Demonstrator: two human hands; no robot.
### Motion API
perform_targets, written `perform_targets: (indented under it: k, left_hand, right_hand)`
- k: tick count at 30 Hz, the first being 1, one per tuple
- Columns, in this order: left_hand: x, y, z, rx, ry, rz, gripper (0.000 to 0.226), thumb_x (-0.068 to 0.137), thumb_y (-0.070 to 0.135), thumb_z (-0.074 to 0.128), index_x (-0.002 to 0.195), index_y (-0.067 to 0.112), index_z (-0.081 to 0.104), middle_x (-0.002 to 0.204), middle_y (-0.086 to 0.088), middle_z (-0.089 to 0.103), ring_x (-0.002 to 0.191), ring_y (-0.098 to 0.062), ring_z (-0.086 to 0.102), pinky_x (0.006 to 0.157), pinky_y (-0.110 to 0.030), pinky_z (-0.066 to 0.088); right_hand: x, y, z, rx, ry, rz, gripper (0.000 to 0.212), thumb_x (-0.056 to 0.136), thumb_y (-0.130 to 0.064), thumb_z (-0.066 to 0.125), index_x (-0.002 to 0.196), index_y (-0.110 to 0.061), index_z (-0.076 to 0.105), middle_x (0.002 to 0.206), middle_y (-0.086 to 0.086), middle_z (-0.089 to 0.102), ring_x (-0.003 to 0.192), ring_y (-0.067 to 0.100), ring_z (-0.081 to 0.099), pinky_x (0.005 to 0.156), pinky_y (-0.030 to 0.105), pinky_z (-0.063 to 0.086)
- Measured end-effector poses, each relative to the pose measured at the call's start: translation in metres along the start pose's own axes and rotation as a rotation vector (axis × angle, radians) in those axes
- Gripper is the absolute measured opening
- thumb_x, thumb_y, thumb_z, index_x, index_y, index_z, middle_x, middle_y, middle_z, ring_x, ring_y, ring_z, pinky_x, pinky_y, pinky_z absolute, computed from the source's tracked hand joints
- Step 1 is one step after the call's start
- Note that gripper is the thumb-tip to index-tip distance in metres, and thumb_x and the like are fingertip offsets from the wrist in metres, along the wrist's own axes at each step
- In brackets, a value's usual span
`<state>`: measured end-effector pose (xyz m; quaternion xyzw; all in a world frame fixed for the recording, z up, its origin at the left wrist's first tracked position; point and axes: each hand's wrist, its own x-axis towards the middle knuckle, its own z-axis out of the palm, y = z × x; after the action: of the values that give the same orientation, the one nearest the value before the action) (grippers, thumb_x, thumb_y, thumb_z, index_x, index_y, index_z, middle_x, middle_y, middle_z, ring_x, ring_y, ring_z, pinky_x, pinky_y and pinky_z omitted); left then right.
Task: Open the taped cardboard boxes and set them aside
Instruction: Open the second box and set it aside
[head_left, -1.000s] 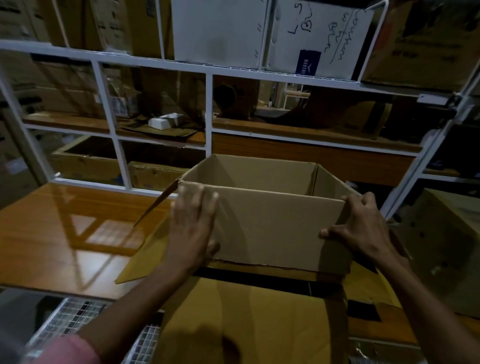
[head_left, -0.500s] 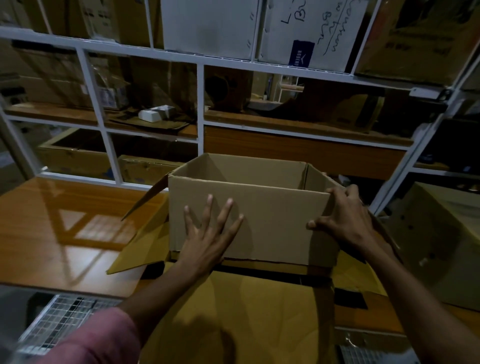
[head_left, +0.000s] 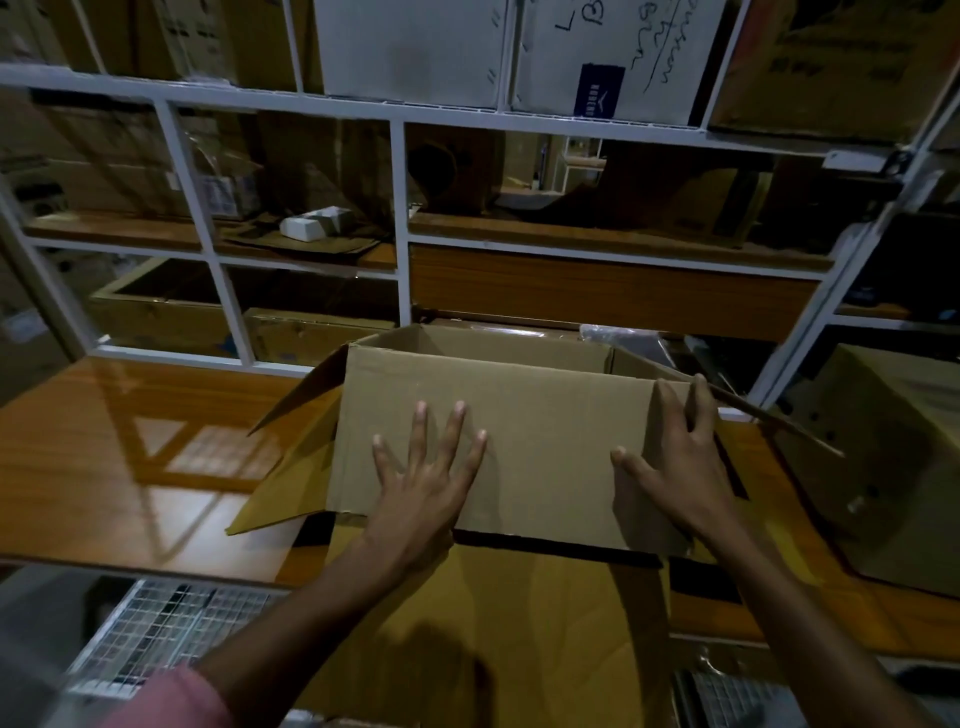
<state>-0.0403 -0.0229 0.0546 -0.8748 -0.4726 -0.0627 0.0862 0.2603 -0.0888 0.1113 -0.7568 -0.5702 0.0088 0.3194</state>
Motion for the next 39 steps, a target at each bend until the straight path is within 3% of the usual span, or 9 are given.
perform_targets:
  k: [5,7,15,21,24,26,30,34,39]
  left_hand:
    - [-0.008,0.007,-0.001,-0.030,-0.031,-0.021,0.125,0.088,0.034,0.075,0.154,0.031,-0.031,0.158,-0.008,-0.044,0.142,-0.046,-0.041,0.104,-0.086,-0.002]
    - [-0.009,0.012,-0.007,-0.040,-0.044,-0.031,0.126,0.089,0.030,0.074,0.152,0.030,-0.035,0.155,-0.009,-0.048,0.139,-0.047,-0.044,0.104,-0.086,-0.004]
    - [-0.018,0.019,-0.041,-0.092,-0.199,-0.032,0.128,0.091,0.030,0.074,0.147,0.029,-0.041,0.148,-0.007,-0.057,0.134,-0.045,-0.051,0.105,-0.082,-0.015]
    - [-0.021,0.012,-0.045,-0.173,-0.246,-0.001,0.114,0.090,0.051,0.064,0.156,0.031,-0.027,0.155,-0.002,-0.049,0.140,-0.038,-0.046,0.108,-0.078,-0.017]
    - [-0.019,0.007,-0.047,-0.250,-0.210,-0.009,0.102,0.090,0.058,0.056,0.161,0.028,-0.011,0.166,0.000,-0.031,0.149,-0.035,-0.033,0.112,-0.075,-0.011]
    - [-0.013,-0.001,-0.054,-0.324,-0.090,-0.044,0.085,0.094,0.051,0.054,0.162,0.026,0.009,0.171,0.000,-0.004,0.156,-0.031,-0.011,0.119,-0.070,0.005]
    - [0.012,-0.027,-0.079,-0.468,0.208,-0.128,0.051,0.097,0.040,0.057,0.145,0.024,0.048,0.149,0.000,0.050,0.142,-0.022,0.036,0.111,-0.047,0.035]
    - [0.054,-0.059,-0.102,-0.382,0.263,-0.186,0.038,0.097,0.035,0.057,0.132,0.021,0.057,0.129,-0.003,0.061,0.126,-0.026,0.050,0.102,-0.046,0.042]
    - [0.125,-0.102,-0.109,-0.254,0.037,-0.268,0.021,0.096,0.036,0.060,0.106,0.018,0.058,0.096,-0.003,0.059,0.098,-0.023,0.058,0.083,-0.039,0.052]
  right_hand:
    - [0.011,-0.001,-0.015,0.022,-0.041,0.053,0.096,0.083,-0.038,0.080,0.155,-0.037,0.017,0.160,-0.004,0.002,0.138,0.045,0.036,0.103,0.058,0.046]
    - [0.018,-0.003,-0.018,-0.081,-0.092,0.072,0.086,0.082,-0.042,0.080,0.150,-0.034,0.028,0.159,-0.007,0.001,0.139,0.047,0.034,0.105,0.061,0.046]
    - [0.000,-0.022,-0.023,-0.402,-0.151,0.072,0.066,0.094,-0.060,0.054,0.149,-0.030,0.033,0.166,0.008,0.015,0.148,0.047,0.018,0.112,0.064,0.030]
    - [0.001,-0.031,-0.028,-0.390,-0.162,0.048,0.054,0.093,-0.064,0.053,0.135,-0.029,0.049,0.161,0.011,0.026,0.145,0.043,0.023,0.112,0.061,0.030]
    - [0.009,-0.033,-0.034,-0.346,-0.145,0.048,0.047,0.094,-0.061,0.054,0.126,-0.027,0.057,0.155,0.012,0.037,0.140,0.040,0.034,0.109,0.057,0.035]
    - [0.018,-0.035,-0.039,-0.331,-0.111,0.037,0.048,0.096,-0.058,0.053,0.126,-0.022,0.061,0.143,0.015,0.049,0.132,0.037,0.045,0.106,0.054,0.041]
    - [0.040,-0.050,-0.049,-0.235,0.011,-0.039,0.038,0.099,-0.048,0.054,0.099,-0.013,0.069,0.091,0.009,0.069,0.081,0.024,0.065,0.079,0.046,0.058]
    - [0.073,-0.061,-0.053,-0.236,0.047,-0.051,0.025,0.101,-0.038,0.055,0.095,-0.017,0.066,0.080,0.004,0.064,0.071,0.021,0.062,0.071,0.045,0.059]
    - [0.131,-0.046,-0.043,-0.358,-0.179,0.013,0.026,0.099,-0.041,0.057,0.096,-0.017,0.066,0.086,0.007,0.067,0.076,0.022,0.065,0.075,0.046,0.060]
